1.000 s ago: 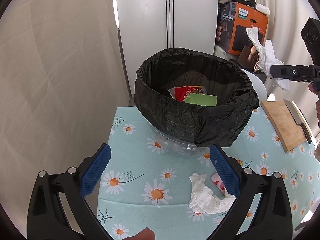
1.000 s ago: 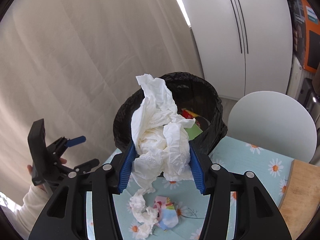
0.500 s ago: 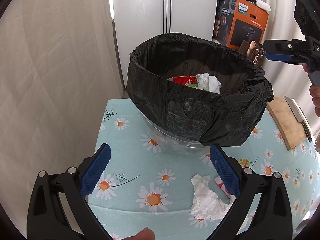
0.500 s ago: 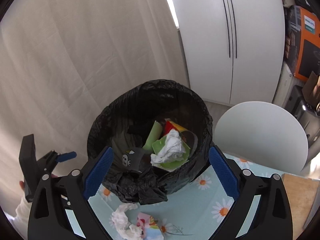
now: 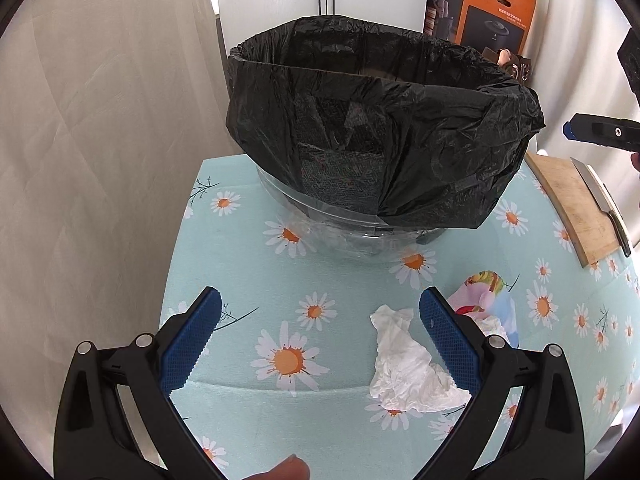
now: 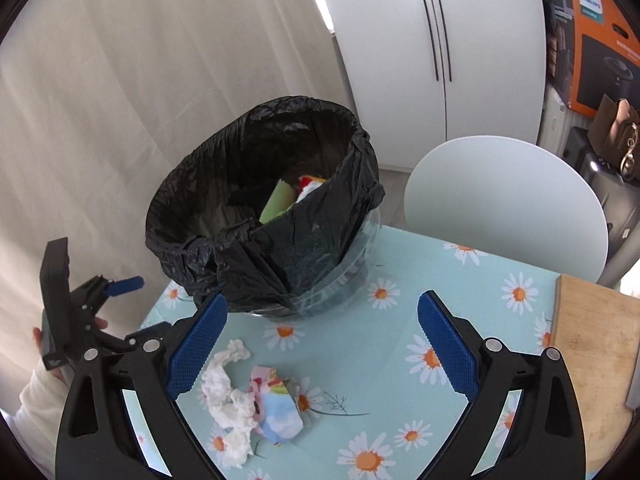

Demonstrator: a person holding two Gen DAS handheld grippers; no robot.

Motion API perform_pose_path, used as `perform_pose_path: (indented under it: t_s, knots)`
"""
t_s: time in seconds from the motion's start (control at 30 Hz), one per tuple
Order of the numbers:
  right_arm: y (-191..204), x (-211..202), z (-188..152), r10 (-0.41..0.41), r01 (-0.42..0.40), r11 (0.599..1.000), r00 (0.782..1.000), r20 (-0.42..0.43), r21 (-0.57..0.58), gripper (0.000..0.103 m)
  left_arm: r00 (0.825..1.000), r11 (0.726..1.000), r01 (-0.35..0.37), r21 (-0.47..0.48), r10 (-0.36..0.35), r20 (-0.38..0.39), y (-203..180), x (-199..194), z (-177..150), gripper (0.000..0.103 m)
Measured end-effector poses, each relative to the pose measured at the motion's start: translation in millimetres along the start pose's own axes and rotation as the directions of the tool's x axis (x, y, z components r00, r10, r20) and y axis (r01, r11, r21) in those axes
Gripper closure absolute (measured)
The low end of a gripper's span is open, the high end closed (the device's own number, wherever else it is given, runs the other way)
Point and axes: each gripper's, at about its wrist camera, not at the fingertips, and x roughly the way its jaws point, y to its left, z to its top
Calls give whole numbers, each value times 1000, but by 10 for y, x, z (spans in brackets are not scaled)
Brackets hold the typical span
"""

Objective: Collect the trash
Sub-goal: 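Move both tools back toward the remaining tissues and penguin wrapper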

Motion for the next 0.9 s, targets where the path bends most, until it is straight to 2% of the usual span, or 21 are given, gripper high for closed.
perform_pose_path:
  t_s: [0.33,0.63,0.8,0.87,0.9]
  knots:
    - [1,284,-391,32,-34,999,992,-122,-15,11,999,1000,4,11,-4,-54,-172,106,-96,6]
    - [36,656,-737,72,-77,997,971,-227,-12,12,994,1000,1,22,1,-111,-224,283,-311,6]
    - [43,860,-842,92,-89,996,960,-264,25,13,990,998,33,44,-26,-135,-271,368,-391,6]
    - [64,921,-868,118,-112,993,954,-275,36,24,989,998,42,48,-35,-142,-296,403,-415,6]
    - [79,950,-879,137,-130,991,949,-284,43,39,988,998,47,47,-40,-148,-307,422,-426,6]
